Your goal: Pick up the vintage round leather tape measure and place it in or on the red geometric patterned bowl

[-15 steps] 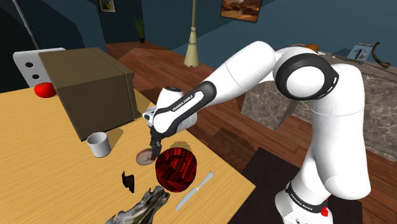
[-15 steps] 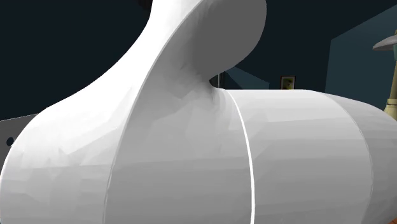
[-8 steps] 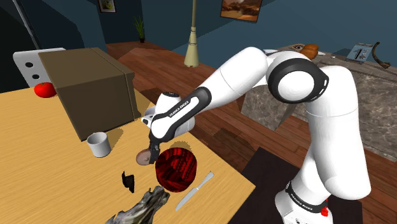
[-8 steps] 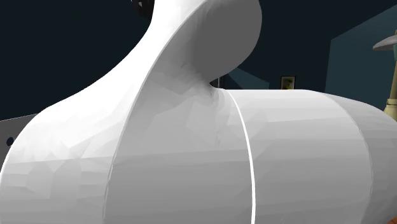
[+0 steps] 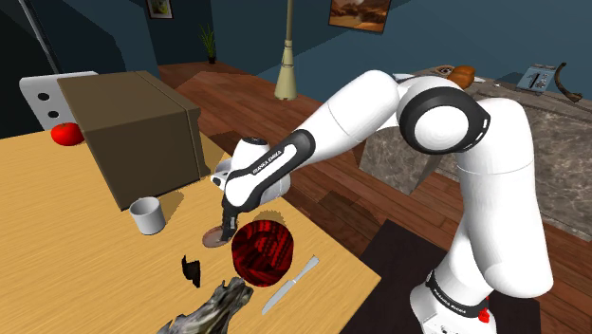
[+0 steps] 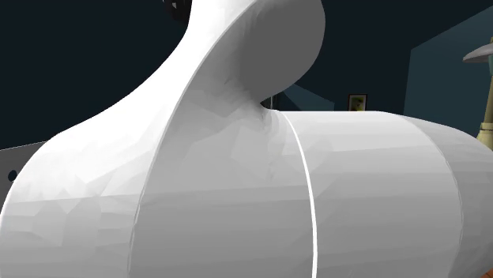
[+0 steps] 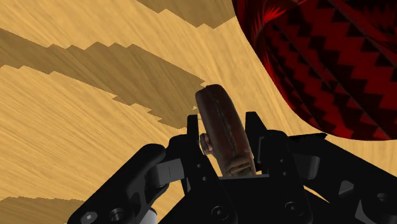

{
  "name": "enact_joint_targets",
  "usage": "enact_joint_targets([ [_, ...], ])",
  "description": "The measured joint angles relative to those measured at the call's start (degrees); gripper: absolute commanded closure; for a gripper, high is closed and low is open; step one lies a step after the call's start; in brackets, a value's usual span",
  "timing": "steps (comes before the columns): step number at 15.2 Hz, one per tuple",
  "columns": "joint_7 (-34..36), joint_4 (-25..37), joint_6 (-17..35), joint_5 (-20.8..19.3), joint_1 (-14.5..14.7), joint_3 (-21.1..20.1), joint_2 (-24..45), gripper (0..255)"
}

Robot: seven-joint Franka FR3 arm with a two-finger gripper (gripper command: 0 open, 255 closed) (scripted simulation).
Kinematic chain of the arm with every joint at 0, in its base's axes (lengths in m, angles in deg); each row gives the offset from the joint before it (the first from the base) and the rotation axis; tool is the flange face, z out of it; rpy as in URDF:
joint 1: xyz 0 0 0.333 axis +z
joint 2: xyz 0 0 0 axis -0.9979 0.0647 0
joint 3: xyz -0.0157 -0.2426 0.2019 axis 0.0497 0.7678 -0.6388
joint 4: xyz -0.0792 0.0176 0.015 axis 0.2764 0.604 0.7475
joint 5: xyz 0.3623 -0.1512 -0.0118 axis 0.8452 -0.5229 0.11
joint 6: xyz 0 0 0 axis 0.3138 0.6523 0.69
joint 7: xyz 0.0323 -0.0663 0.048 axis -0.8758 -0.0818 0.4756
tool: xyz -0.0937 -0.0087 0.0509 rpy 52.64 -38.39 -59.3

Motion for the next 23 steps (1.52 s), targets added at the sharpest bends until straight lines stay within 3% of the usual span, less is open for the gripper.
enact_joint_targets([
  [7, 0.1, 0.0, -0.2, -0.1, 0.0, 0.1, -0.2, 255],
  [23, 4.3, 0.6, -8.9, -2.8, 1.0, 1.8, -8.6, 255],
])
